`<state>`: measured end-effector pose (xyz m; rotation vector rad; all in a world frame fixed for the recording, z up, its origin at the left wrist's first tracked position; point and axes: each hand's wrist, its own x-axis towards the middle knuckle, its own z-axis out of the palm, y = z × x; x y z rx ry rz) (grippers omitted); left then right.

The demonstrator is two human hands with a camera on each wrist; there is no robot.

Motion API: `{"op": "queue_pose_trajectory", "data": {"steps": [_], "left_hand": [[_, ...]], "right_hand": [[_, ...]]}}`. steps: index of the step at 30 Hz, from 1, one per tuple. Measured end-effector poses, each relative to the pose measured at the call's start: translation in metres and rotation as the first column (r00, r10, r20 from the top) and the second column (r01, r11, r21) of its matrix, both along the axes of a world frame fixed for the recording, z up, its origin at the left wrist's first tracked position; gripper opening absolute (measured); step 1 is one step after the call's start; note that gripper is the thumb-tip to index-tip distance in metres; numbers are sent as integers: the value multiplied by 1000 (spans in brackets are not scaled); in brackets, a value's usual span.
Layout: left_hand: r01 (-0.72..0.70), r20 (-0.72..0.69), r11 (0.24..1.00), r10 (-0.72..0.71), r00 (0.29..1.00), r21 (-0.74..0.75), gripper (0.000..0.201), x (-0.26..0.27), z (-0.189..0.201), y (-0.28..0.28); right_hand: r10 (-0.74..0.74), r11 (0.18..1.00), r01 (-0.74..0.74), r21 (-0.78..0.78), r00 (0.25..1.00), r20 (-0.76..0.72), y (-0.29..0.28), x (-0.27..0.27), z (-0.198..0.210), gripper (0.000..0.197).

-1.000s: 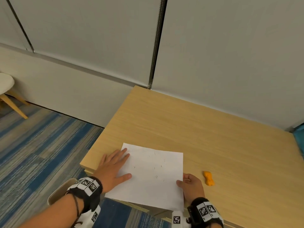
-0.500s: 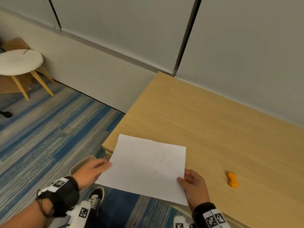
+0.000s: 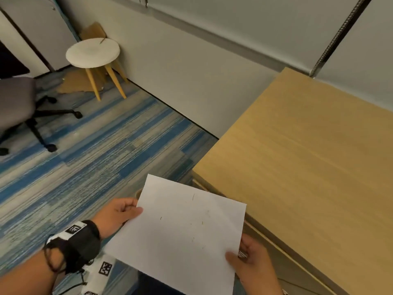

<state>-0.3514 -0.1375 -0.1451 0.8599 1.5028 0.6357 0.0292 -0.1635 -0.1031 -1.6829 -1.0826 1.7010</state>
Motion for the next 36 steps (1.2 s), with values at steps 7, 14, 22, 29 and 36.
{"op": "queue_pose_trajectory", "data": {"steps": [7,14,22,29,36], "left_hand": [[6,22,1000,-6,1000,16,60,-46,-120,-56],[73,-28,993,-70,997,97,18,-63,-196,-81],[158,-40,978,-154,987,135,17,-89,-209,-58],[117,-125,993,-112,986,26,17,-101,-253,-11],[63,-298,996,-78,952,-59,28,-95,-323,38]], "right_hand": [[24,988,-41,-146,993,-118,-19,-43,-111,38],[-116,977,88,-192,984,-139,-61,-78,-159,29],[-212,969,210,-129,977,3,-55,-112,-144,25],[-198,967,198,-159,980,15,3,-151,-153,25],[-129,972,153,-179,982,138,62,-176,-194,20]]}}
